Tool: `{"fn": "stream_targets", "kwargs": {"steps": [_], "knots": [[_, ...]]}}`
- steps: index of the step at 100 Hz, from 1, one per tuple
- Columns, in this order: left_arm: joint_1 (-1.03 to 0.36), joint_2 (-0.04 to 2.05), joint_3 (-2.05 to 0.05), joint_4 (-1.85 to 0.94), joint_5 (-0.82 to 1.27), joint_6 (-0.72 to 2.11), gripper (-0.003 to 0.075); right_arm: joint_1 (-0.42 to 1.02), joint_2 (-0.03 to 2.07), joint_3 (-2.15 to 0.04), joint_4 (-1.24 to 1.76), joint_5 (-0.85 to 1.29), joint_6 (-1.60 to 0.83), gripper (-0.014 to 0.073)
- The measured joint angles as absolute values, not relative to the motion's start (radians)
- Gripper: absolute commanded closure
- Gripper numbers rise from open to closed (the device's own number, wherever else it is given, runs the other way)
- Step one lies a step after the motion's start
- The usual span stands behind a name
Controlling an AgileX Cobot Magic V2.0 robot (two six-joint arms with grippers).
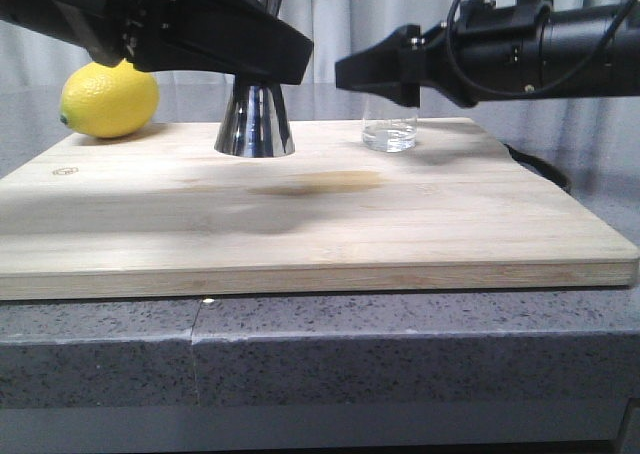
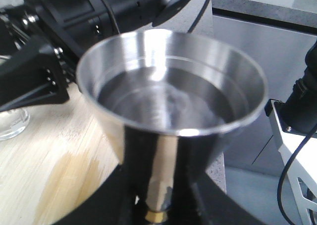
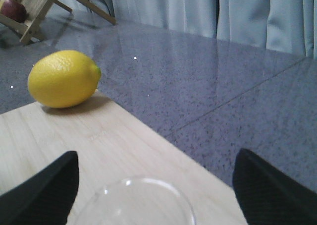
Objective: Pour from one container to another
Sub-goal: 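Open the right gripper and withdraw it from the beaker, then lower the filled jigger onto the board near the lemon with the left gripper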
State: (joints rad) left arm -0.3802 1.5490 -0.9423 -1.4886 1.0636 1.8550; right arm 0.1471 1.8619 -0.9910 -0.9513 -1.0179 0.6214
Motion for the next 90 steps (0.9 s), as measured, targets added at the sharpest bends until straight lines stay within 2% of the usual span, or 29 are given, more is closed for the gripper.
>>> {"fn": "stream_targets", "kwargs": {"steps": [26,58,90], "knots": [[-0.380,1.549,-0.942,-1.489,1.057,1.855,0.0739,0.147,1.807,-1.096,-0.951,-1.114,0.621,0.0020],[-0.378,1.549,-0.942,-1.595,0.968,2.012,0.0740,0.162,1.510,-1.134,-0.953,-1.170,0.623,0.0021],[-0.246,1.574,-0.942,-1.686,0.989,2.072,0.0740,0.163,1.253,-1.136,-0.962,-1.157,0.623,0.0021]]}}
